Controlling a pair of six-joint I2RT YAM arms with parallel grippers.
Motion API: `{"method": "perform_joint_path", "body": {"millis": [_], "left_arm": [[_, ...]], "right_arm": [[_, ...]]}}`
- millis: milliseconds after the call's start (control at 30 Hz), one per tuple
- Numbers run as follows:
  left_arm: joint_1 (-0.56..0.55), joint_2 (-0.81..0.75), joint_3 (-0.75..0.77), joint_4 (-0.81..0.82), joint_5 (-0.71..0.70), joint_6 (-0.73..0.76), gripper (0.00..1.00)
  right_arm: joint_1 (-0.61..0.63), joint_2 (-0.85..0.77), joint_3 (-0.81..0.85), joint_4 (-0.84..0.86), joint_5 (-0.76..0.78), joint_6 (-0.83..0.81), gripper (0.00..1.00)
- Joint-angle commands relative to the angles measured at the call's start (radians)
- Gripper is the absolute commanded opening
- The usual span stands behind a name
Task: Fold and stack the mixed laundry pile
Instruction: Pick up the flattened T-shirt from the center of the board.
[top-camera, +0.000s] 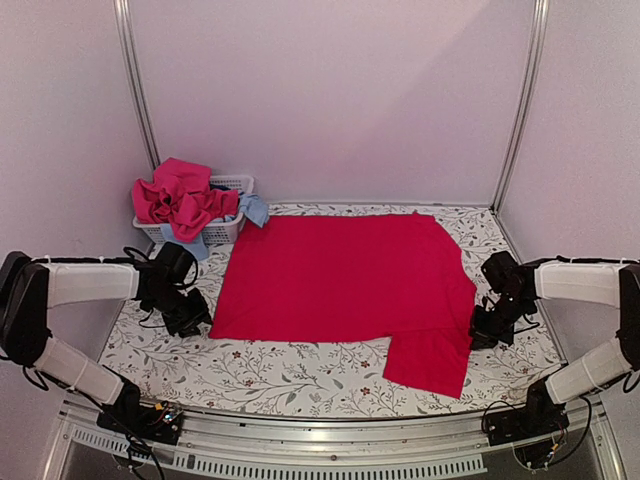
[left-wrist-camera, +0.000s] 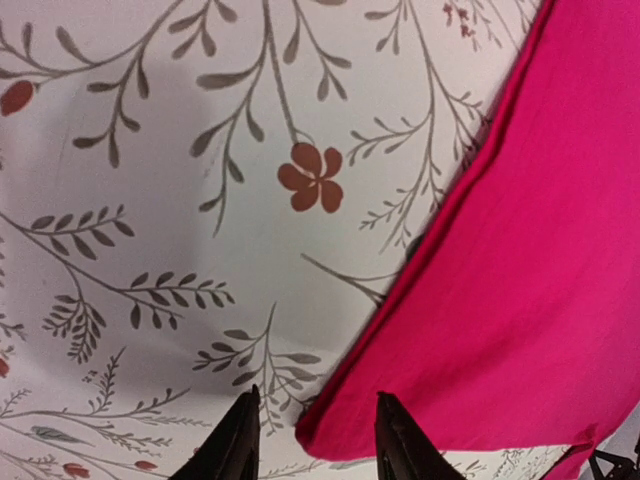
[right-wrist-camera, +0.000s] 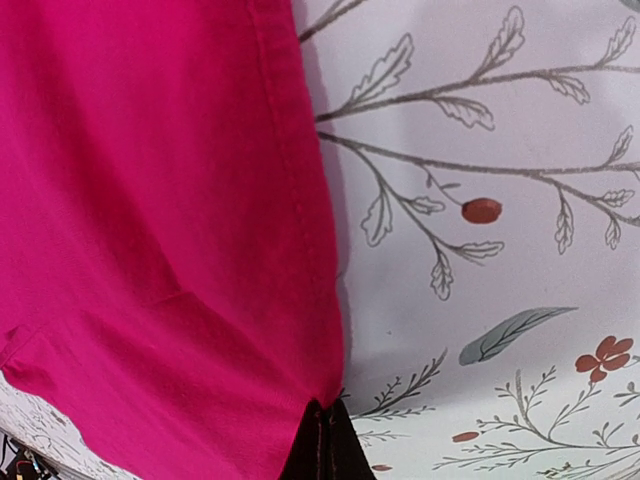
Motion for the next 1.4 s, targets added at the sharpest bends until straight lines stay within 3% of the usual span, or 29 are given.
{"method": "perform_joint_path", "body": {"millis": [0, 367, 667, 1100, 1367], "left_arm": [[-0.034, 0.043, 0.041, -0.04, -0.024, 0.025, 0.38], [-0.09, 0.054, 0.01, -0.029, -0.011, -0.072, 0.36], [-0.092, 0.082, 0.042, -0.056, -0.019, -0.064, 0.0], [-0.09, -0.02, 0.013, -0.166, -0.011, -0.093, 0.0], [-0.064, -0.013, 0.036, -0.162, -0.001, -0.073, 0.0]], "right_arm": [[0.0, -0.03, -0.01, -0.036, -0.012, -0.005, 0.0], [-0.001, -0.088, -0.014, -0.054, -0.044, 0.002, 0.0], [0.0, -0.136, -0.037, -0.09, -0.064, 0.008, 0.0], [0.001, -0.257, -0.04, -0.166, -0.165, 0.05, 0.0], [0.002, -0.277, 0.008, -0.176, -0.15, 0.04, 0.0]]}}
